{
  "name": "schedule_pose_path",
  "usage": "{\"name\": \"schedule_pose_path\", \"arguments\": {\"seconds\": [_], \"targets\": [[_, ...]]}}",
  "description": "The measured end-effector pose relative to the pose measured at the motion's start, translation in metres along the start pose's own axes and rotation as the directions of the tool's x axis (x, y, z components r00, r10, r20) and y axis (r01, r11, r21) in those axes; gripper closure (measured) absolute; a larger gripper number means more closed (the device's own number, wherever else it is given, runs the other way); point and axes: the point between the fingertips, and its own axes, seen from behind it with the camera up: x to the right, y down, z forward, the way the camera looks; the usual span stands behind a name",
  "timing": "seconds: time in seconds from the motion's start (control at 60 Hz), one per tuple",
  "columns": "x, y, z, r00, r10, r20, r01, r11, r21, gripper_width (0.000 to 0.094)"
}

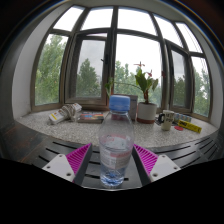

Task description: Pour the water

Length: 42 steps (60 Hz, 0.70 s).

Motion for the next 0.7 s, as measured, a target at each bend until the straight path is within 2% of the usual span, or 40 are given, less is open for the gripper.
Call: {"name": "schedule_pose_path", "arguments": {"seconds": [0.067,0.117,0.167,0.333,0.367,0.55,0.7], "targets": [[0.0,0.002,0.015,1.0,0.016,-0.014,-0.016,1.0,0.004,0.0279],[0.011,-0.002,0.019,0.998,0.01,-0.059,-0.009,1.0,0.028,0.0423],[0.012,-0.003,0.021,0.998,0.02,-0.068,-0.017,0.999,0.043,0.0454],[0.01,-0.005,0.023,0.998,0.043,-0.041,-0.04,0.997,0.068,0.0646],[0.007,-0.006,0.022,0.999,0.044,-0.024,-0.042,0.996,0.075,0.067],[0.001,-0.025,0.018,0.999,0.024,0.023,-0.026,0.994,0.104,0.067],[0.001,-0.089,0.01,0.993,0.078,0.091,-0.093,0.98,0.175,0.0671]]}}
